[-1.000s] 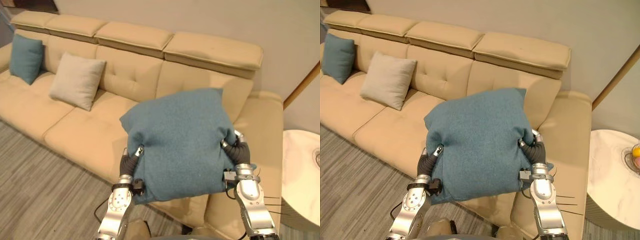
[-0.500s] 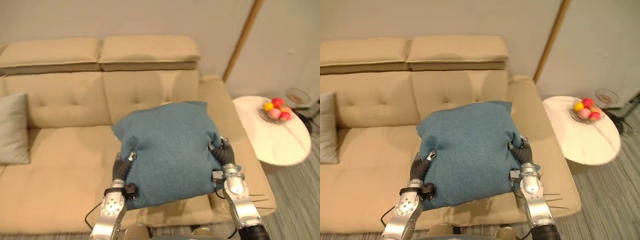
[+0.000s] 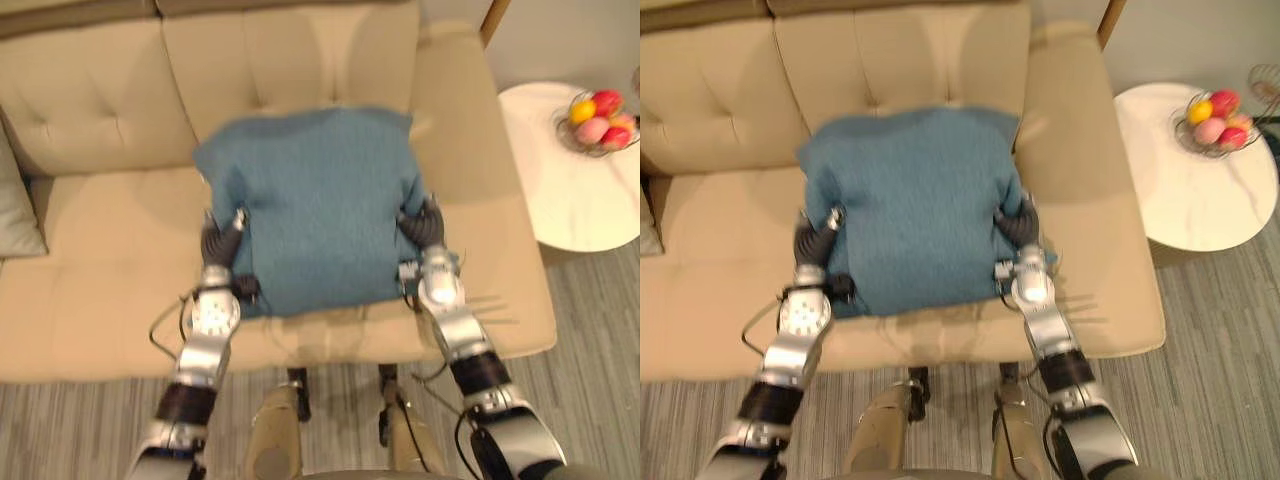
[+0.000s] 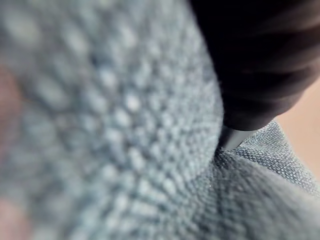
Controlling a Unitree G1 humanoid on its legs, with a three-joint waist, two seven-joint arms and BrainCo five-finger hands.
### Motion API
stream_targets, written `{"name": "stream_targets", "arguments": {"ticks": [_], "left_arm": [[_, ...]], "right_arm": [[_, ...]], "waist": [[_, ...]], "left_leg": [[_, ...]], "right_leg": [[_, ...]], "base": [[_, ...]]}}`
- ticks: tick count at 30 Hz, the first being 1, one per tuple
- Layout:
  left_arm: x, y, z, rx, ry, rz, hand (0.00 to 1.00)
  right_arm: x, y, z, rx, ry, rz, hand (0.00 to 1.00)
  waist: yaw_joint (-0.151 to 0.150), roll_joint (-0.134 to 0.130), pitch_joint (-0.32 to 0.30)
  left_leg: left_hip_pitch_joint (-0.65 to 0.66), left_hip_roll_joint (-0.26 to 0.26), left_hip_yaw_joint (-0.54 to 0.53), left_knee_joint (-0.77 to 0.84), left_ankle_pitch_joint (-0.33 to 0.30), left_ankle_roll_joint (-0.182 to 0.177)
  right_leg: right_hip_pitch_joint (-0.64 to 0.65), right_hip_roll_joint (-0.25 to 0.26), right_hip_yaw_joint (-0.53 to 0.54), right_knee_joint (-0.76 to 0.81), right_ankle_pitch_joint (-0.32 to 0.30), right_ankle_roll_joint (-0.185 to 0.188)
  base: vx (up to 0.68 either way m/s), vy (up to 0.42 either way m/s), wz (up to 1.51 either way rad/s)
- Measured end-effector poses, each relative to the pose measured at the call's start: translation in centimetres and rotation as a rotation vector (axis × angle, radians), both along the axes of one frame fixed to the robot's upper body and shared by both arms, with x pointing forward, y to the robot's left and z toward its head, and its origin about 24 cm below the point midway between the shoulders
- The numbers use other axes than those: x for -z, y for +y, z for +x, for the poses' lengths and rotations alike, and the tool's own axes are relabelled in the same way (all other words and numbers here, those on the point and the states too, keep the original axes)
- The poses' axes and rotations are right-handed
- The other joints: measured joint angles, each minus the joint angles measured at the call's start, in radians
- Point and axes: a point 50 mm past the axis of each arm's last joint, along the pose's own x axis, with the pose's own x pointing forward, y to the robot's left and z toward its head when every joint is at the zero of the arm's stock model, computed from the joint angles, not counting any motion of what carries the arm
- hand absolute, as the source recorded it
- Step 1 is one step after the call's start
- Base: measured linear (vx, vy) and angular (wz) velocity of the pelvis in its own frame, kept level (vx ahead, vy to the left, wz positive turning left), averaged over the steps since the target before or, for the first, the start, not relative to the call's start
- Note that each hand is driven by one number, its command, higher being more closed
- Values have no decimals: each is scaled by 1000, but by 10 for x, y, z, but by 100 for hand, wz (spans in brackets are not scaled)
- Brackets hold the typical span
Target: Pick up cushions and gather them together orderly.
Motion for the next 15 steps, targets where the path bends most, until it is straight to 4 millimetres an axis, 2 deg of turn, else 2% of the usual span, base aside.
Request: {"name": "stream_targets", "arguments": {"ticks": [1,2,4,5,6,7,8,10,11,13,15], "left_arm": [[-21,-2,7,-11,-71,2,100],[-34,-3,10,-20,-113,5,100],[-91,-8,26,-42,-271,29,100],[-107,-10,29,-48,-313,31,100],[-142,-12,34,-60,-392,37,100],[-168,-13,36,-77,-450,34,0],[-183,-13,36,-83,-479,33,0],[-231,-19,37,-102,-557,-9,0],[-241,-21,37,-103,-572,-19,0],[-275,-21,32,-105,-617,-89,0],[-290,-21,31,-92,-616,-157,0]], "right_arm": [[-16,1,4,16,-52,17,100],[-26,1,6,28,-85,28,100],[-69,-1,12,76,-217,91,100],[-81,-2,13,90,-255,111,100],[-107,-1,13,103,-331,146,100],[-127,-1,12,117,-388,173,100],[-138,-1,13,130,-416,188,0],[-173,-3,21,189,-455,233,0],[-180,-4,23,200,-456,243,0],[-208,-7,29,231,-459,260,0],[-225,-8,32,230,-447,269,0]], "waist": [[7,2,12],[7,6,19],[24,7,49],[26,7,60],[26,7,72],[23,7,74],[22,6,81],[16,8,99],[14,8,100],[1,6,106],[2,6,111]], "left_leg": [[-21,8,-8,18,0,0],[-34,12,-16,24,2,-2],[-79,18,-36,26,20,-6],[-91,18,-42,21,28,-7],[-124,18,-52,13,43,-9],[-157,18,-63,4,57,-9],[-171,18,-68,1,66,-12],[-228,20,-94,4,80,-15],[-243,20,-101,3,84,-16],[-296,20,-125,-17,105,-20],[-329,20,-139,-39,123,-25]], "right_leg": [[-15,5,-14,6,4,1],[-23,8,-22,12,5,2],[-67,15,-44,32,5,2],[-78,15,-50,35,7,2],[-107,17,-62,32,15,-3],[-136,17,-75,27,26,4],[-148,17,-79,24,35,7],[-173,26,-106,-6,63,2],[-183,28,-113,-14,68,-1],[-212,33,-141,-46,89,-6],[-238,36,-159,-63,98,-9]], "base": [[-130,-76,4],[-107,-78,9],[-96,-76,17],[-92,-88,19],[-60,-74,21],[-55,-71,19],[-34,-51,17],[-37,-54,19],[-26,-43,26],[-16,-33,25],[-4,-28,19]]}}
